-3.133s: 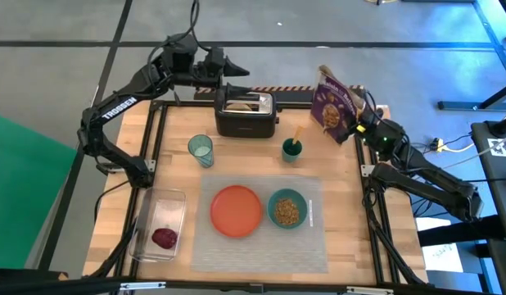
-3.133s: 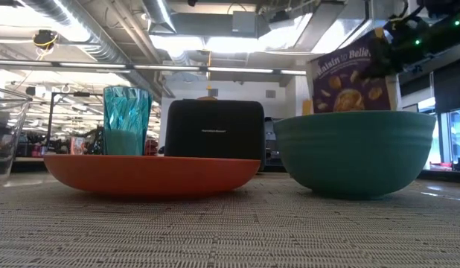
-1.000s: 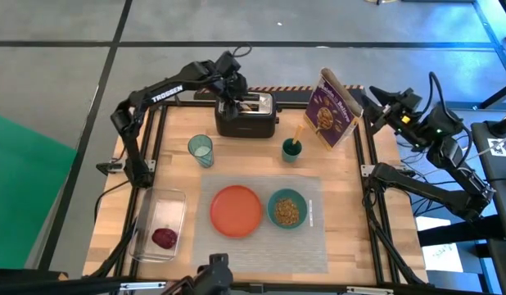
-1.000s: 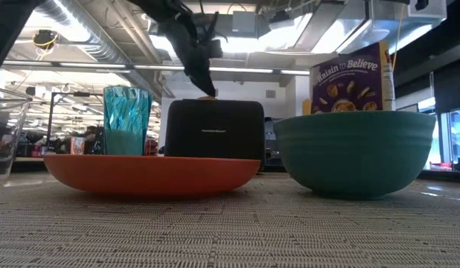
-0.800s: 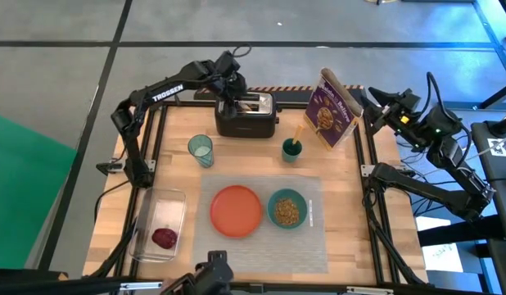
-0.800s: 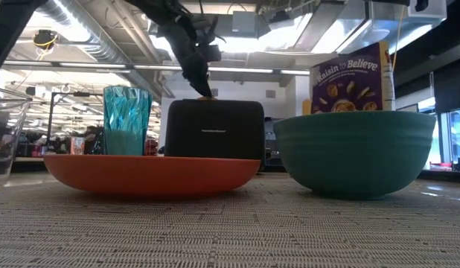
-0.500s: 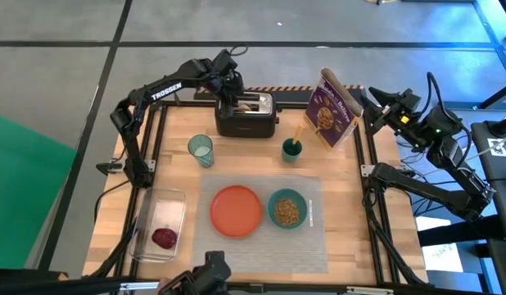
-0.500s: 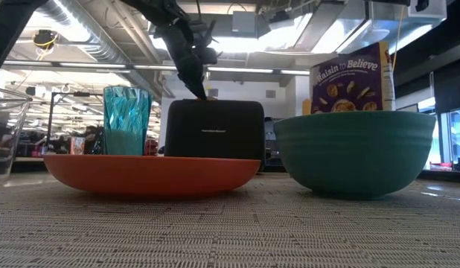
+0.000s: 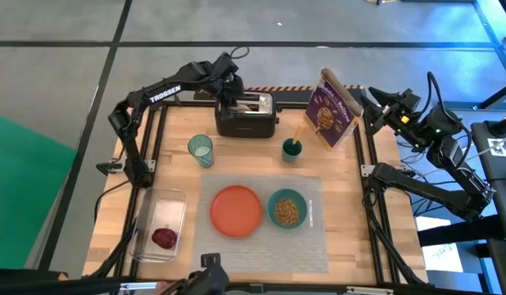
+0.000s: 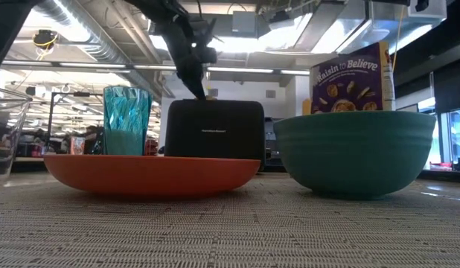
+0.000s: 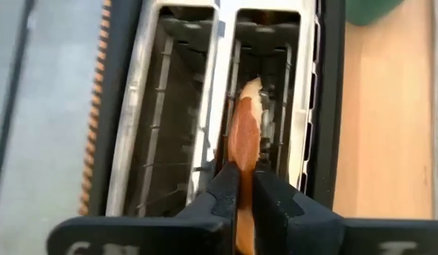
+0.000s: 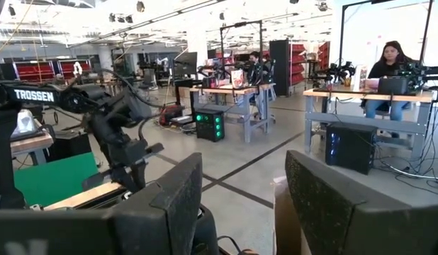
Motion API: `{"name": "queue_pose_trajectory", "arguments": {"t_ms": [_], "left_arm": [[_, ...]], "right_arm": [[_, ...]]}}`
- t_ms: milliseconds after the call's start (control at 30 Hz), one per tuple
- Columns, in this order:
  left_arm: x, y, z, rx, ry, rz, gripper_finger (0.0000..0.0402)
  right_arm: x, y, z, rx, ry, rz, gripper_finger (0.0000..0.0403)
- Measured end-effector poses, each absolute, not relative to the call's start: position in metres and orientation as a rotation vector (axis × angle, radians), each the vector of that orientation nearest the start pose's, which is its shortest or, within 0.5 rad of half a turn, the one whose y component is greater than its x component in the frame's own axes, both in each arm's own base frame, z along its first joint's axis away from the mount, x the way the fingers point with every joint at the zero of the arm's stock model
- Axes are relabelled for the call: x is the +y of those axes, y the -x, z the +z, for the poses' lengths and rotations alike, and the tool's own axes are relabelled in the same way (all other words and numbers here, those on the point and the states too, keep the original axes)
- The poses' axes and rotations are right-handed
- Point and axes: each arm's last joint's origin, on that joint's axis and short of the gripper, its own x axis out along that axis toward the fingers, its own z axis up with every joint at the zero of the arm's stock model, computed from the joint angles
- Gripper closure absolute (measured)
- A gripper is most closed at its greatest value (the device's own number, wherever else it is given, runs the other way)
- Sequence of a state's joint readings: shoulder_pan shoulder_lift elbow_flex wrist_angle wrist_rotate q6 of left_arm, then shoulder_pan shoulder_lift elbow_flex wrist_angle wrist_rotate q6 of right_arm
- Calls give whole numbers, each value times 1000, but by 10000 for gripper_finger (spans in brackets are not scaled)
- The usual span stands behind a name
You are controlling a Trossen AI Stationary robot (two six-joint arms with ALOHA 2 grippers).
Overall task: Arrange a breakfast setting
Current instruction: Put the toasted bagel into the orange plate
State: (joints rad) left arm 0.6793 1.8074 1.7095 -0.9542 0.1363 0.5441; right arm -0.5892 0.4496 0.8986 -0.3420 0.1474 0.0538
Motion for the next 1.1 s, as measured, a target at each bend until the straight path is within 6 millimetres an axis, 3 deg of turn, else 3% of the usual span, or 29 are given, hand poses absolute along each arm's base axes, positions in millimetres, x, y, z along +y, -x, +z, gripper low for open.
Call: {"name": "queue_pose_trajectory", "arguments": {"t_ms": [167, 333, 467, 600, 667, 767, 933, 1100], "left_arm": [[223, -286, 351, 982, -123, 274, 384], [197, -267, 395, 878, -147, 283, 385], [166, -250, 426, 743, -112, 83, 385], [130, -247, 437, 658, -61, -183, 385], [113, -253, 433, 689, -58, -256, 385], [88, -276, 410, 771, -62, -346, 385], [54, -325, 353, 941, -54, -487, 386], [38, -359, 306, 1097, -53, -534, 386]], "right_arm": [[-44, -58, 389, -134, -45, -732, 210], [-44, -58, 389, -137, -54, -730, 210], [-44, -58, 389, -144, -70, -729, 210], [-44, -59, 390, -150, -70, -733, 210], [-46, -61, 391, -161, -68, -737, 210], [-49, -65, 394, -185, -62, -728, 210], [-55, -76, 399, -223, -51, -698, 210], [-59, -85, 399, -212, -60, -650, 210]]}}
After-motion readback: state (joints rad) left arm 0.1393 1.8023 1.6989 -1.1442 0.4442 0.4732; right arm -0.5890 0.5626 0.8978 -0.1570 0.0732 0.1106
